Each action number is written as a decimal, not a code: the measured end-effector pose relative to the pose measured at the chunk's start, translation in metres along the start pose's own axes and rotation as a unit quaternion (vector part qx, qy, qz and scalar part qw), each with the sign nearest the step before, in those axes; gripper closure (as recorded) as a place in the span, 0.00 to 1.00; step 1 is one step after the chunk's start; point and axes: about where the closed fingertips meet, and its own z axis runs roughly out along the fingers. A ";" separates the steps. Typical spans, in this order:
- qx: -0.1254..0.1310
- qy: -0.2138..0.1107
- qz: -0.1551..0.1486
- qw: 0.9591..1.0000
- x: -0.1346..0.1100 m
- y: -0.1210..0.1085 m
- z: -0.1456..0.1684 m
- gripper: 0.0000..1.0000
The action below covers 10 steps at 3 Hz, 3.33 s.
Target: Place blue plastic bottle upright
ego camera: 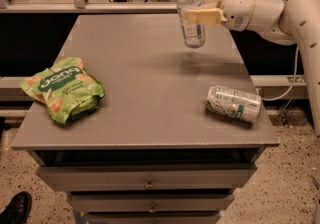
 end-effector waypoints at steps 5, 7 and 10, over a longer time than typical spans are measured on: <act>-0.013 -0.038 0.113 0.993 0.057 0.007 -0.029 0.44; -0.001 -0.015 0.134 0.991 0.075 0.011 -0.047 0.00; 0.060 0.082 0.089 0.991 0.067 0.013 -0.160 0.00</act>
Offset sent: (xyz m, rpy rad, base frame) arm -0.0271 -0.0443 -0.0430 0.1537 0.0138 0.0531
